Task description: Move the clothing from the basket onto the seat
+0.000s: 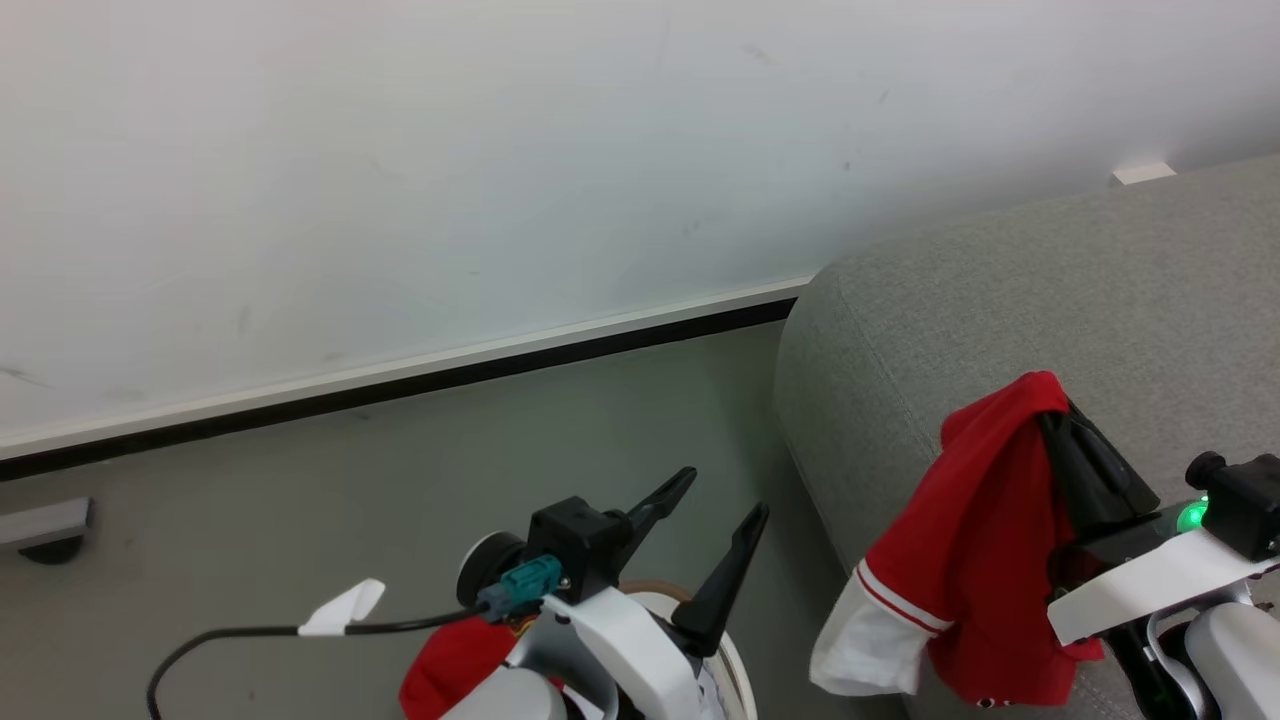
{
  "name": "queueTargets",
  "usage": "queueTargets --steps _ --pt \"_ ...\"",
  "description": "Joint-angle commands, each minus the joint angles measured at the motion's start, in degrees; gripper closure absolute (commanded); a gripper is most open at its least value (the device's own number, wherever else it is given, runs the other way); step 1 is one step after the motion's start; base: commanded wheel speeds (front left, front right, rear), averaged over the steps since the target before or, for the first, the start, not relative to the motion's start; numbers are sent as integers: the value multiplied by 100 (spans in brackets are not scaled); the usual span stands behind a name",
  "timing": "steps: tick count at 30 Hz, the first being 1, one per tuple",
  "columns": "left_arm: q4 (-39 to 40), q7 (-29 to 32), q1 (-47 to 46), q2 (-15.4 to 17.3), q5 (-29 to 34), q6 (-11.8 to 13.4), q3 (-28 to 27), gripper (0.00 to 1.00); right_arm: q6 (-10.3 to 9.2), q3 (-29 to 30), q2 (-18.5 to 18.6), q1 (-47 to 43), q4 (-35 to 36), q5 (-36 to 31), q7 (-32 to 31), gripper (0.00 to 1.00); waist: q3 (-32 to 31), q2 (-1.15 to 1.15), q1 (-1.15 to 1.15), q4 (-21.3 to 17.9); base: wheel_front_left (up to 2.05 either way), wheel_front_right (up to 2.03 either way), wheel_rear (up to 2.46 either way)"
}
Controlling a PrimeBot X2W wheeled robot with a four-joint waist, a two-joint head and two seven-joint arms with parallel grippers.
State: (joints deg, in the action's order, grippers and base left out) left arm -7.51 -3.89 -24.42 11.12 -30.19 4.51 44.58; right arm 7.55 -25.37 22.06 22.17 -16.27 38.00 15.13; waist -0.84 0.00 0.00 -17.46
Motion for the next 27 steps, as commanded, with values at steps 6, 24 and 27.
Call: queueTargets --steps 6,24,27 --pt "20 -4 -131 -27 73 -6 58 0 -13 380 -23 53 -64 -135 0 100 179 0 0 -77 0 0 0" --pt "167 236 -1231 -131 511 -306 339 0 -13 2202 -30 3460 -2106 -604 0 100 2078 0 0 730 0 0 0" --pt "125 199 -1470 -225 583 -368 378 0 -13 2740 130 4289 -2675 -944 -1 100 2396 0 0 921 0 0 0"
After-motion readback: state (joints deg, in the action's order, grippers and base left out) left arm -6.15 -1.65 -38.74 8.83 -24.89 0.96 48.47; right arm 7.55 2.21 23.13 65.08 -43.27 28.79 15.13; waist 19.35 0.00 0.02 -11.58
